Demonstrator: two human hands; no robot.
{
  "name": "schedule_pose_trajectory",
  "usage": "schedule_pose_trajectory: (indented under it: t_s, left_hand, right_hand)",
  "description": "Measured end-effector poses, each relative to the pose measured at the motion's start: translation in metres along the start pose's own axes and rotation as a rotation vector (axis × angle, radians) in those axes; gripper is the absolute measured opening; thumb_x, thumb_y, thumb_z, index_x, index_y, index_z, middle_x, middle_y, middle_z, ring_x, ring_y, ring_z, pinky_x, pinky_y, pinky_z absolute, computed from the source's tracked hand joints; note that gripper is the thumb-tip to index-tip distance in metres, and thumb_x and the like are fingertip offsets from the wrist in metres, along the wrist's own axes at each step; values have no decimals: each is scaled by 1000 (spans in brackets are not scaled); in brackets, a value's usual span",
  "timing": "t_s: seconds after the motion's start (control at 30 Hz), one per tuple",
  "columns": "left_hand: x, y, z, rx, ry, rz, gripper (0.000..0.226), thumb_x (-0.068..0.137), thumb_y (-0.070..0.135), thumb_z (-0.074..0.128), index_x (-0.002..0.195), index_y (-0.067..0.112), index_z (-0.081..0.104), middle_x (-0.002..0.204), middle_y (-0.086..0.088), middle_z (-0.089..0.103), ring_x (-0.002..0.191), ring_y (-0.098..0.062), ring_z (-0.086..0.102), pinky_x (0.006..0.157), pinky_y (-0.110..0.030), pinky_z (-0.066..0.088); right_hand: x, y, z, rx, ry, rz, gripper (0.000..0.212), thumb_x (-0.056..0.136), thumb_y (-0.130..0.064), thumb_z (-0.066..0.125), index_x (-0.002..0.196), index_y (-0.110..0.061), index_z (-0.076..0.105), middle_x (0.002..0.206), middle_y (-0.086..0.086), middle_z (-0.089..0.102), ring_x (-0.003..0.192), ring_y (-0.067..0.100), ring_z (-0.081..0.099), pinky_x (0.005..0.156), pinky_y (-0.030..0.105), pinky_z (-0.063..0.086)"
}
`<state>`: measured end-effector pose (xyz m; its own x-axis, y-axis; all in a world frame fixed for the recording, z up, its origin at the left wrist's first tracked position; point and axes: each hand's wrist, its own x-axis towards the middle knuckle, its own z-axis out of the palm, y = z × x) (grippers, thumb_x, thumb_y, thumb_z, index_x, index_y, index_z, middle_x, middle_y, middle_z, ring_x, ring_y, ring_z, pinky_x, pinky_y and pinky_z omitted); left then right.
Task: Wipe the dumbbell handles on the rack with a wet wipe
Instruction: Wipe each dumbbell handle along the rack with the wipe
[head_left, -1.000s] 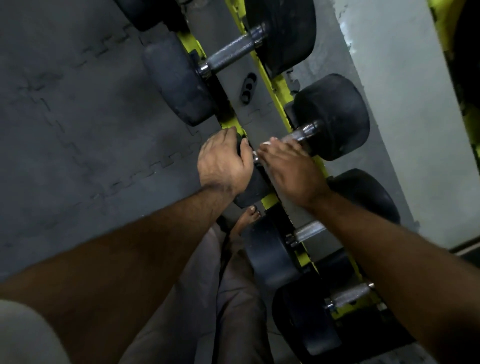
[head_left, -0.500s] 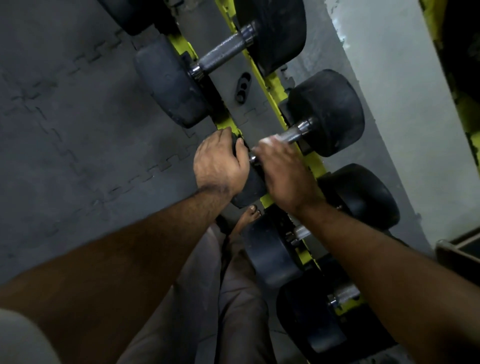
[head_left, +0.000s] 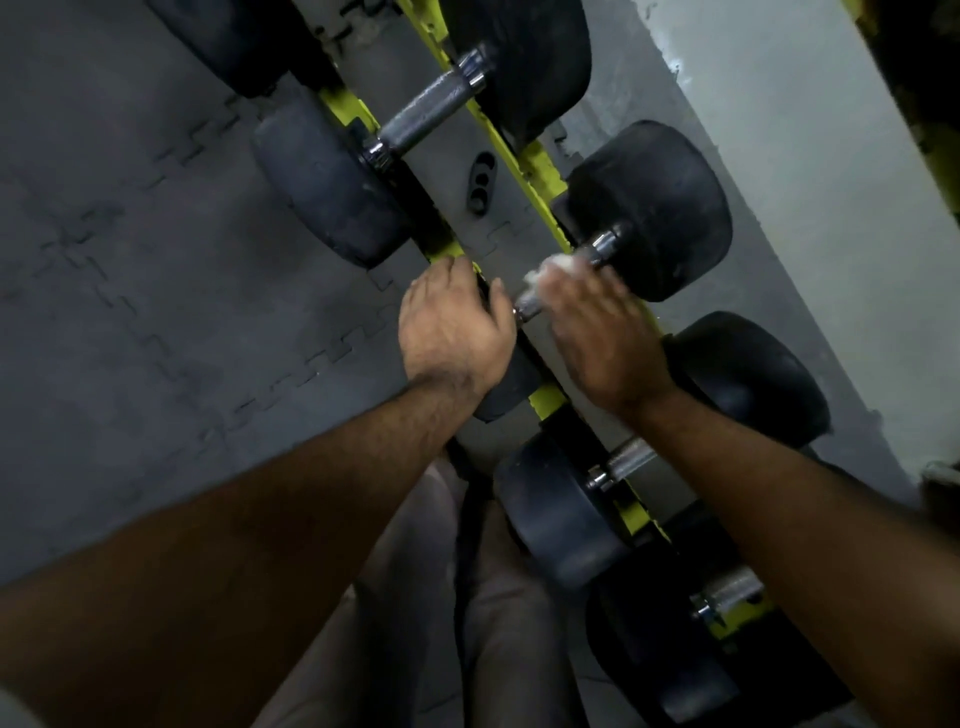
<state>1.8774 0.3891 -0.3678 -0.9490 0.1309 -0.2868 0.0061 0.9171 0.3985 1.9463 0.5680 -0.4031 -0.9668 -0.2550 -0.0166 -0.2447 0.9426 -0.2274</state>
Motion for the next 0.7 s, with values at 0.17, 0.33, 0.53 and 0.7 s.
schedule_pose_trajectory:
  t_s: [0.17, 0.33, 0.53, 0.7]
  left_hand:
    - [-1, -1, 3, -12, 26, -21, 46, 91, 44, 36, 106, 9, 62, 111, -9, 65, 104, -27, 59, 91, -44, 48]
    - [-4, 1, 2, -32, 56, -21, 44, 91, 42, 38, 105, 9, 64, 110, -8, 66, 103, -27, 60, 89, -42, 50]
    - [-6, 4, -2, -17, 100, 4, 30, 92, 37, 43, 92, 12, 60, 95, -4, 62, 91, -24, 59, 75, -36, 45]
    - [-9, 5, 0, -28, 125, -5, 29, 93, 34, 43, 94, 12, 62, 96, -4, 64, 91, -24, 59, 74, -34, 43]
  right_hand:
    - [-8, -20, 14, 110, -9, 4, 53, 103, -18, 39, 154, -5, 35, 162, 13, 31, 152, 33, 21, 122, 47, 25]
    - [-7, 9, 9, 26, 50, 125, 57, 103, -22, 43, 157, -6, 29, 164, 12, 26, 153, 29, 19, 120, 49, 27]
    - [-11, -9, 15, 81, 46, 134, 59, 105, -27, 42, 158, -5, 25, 166, 12, 20, 155, 29, 12, 122, 45, 24]
    - [-1, -18, 14, 101, 114, 342, 58, 104, -24, 40, 157, -4, 27, 166, 12, 20, 155, 30, 12, 124, 43, 18]
